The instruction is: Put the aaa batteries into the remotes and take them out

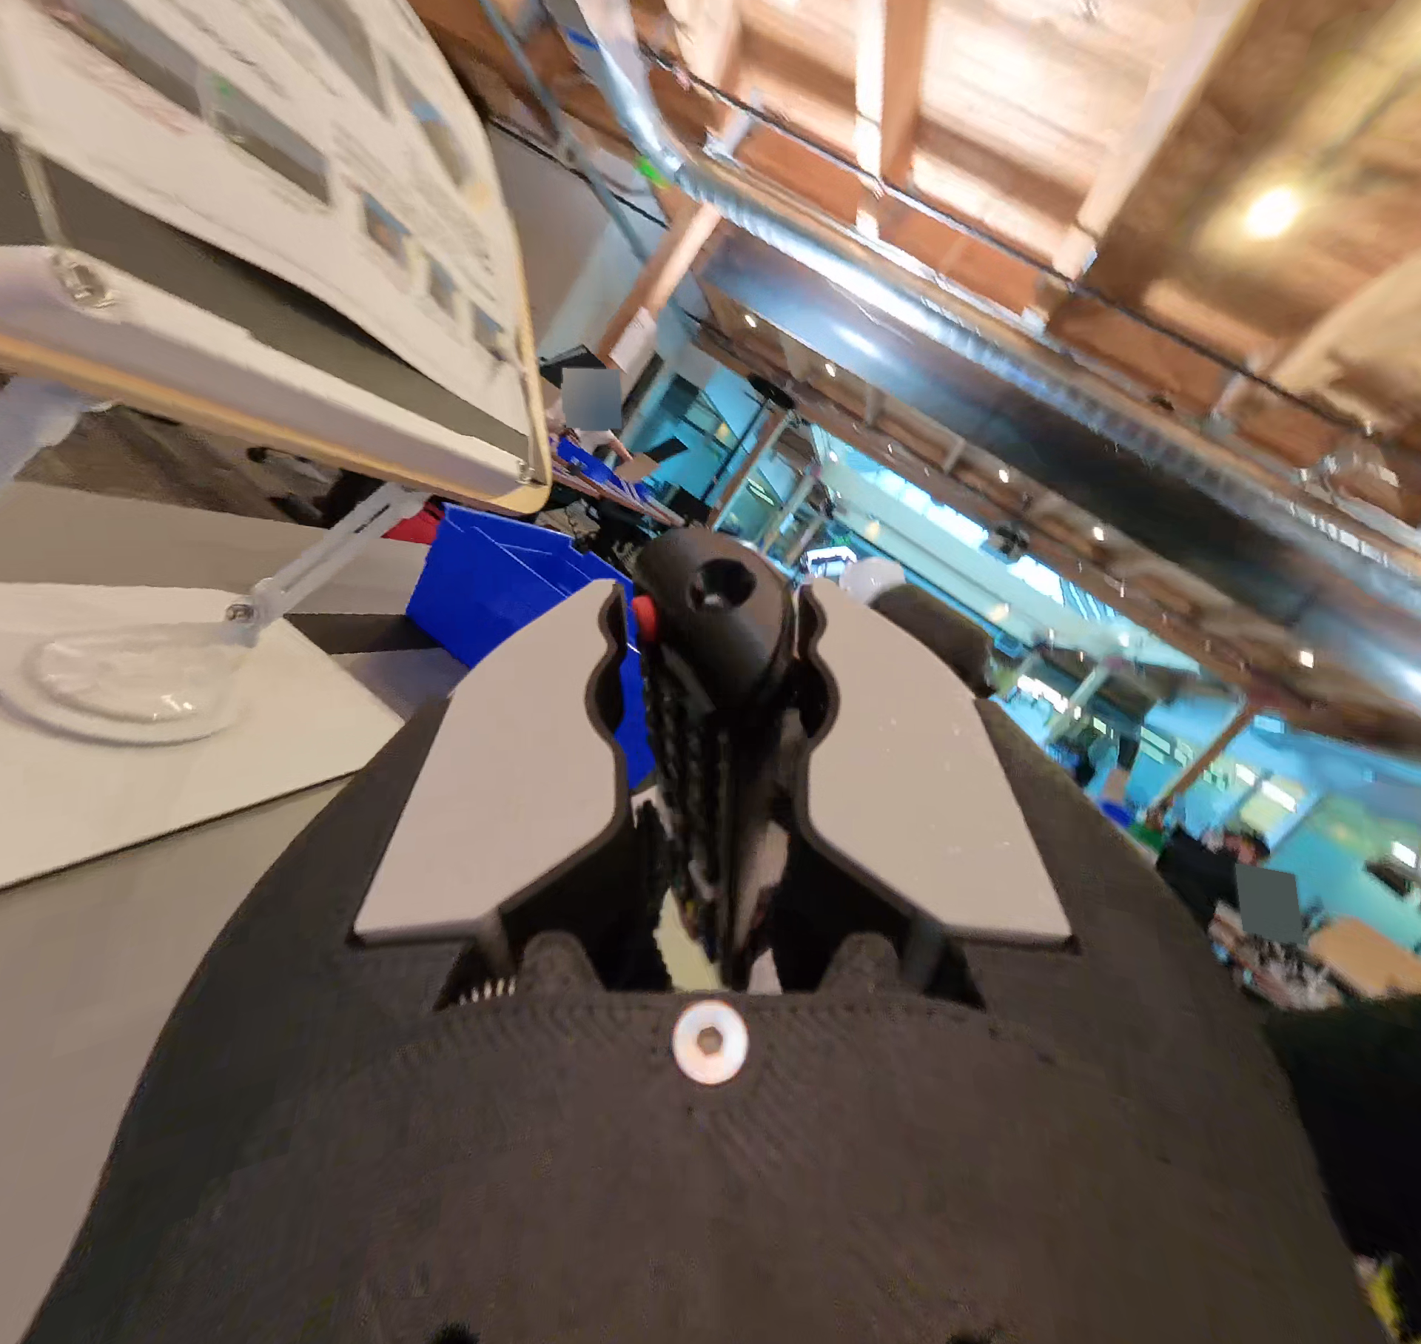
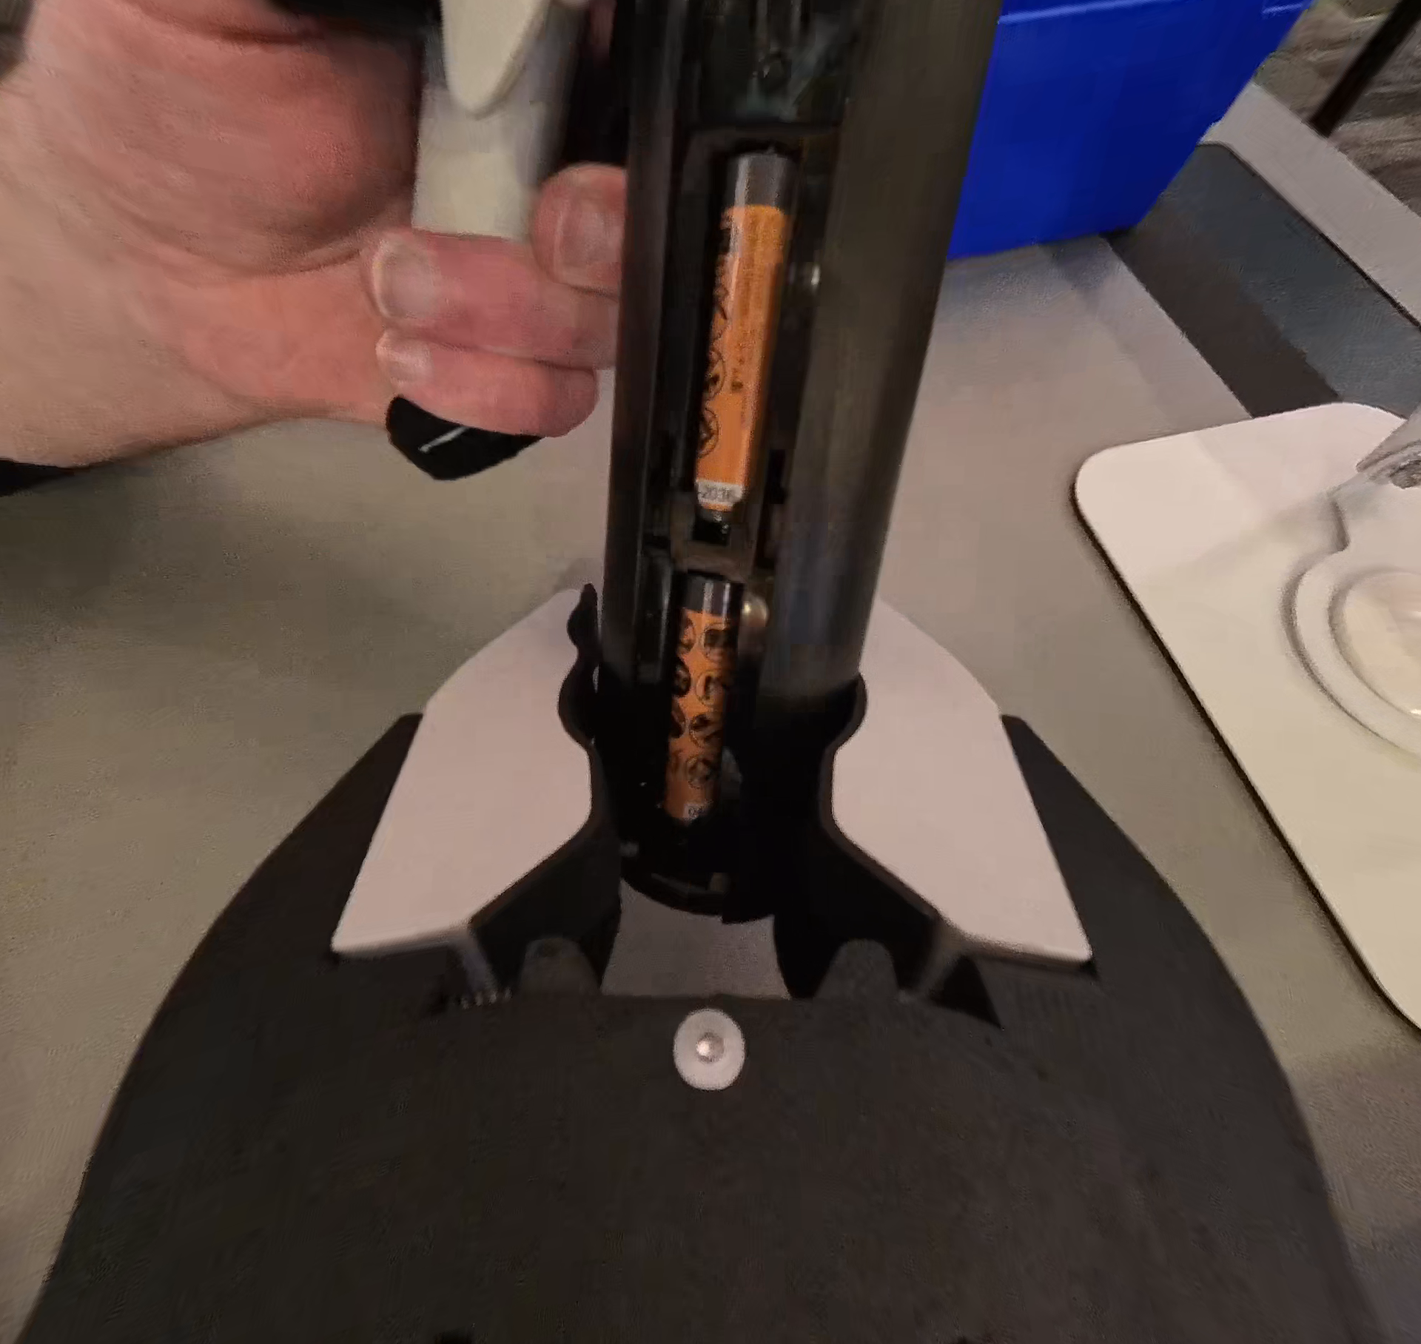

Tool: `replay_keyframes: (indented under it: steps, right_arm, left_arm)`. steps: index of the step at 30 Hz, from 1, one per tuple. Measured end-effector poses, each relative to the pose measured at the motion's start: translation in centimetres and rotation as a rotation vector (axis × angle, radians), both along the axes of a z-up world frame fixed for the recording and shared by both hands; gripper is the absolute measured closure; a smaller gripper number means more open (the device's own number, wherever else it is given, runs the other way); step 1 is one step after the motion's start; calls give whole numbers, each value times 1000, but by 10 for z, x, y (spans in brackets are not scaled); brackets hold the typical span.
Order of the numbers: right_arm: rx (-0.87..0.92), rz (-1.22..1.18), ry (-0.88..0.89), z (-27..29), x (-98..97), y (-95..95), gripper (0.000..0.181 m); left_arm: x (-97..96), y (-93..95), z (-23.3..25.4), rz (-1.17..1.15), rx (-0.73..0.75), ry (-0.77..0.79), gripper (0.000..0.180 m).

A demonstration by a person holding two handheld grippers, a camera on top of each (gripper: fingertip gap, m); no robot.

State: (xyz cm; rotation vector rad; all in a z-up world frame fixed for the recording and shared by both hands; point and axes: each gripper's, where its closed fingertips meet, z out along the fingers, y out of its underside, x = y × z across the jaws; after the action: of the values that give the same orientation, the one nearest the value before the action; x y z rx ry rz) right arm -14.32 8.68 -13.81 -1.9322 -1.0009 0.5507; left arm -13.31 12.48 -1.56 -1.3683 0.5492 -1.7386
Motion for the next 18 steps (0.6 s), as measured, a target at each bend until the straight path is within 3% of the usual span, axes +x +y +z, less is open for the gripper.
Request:
replay_keyframes:
  steps: [7,10,18]
  right_arm:
    - [-123,347,79,13,2,-39,124]
    - [-156,425,66,10,-7,-50,123]
    - [-133,408,255,23,-28,-50,125]
  left_arm:
    - [-3,-42,13,-168,324,-2,122]
    - [-1,-59,15,-236,361,-66,119]
    - [-12,-59,23,-224,378,-135,122]
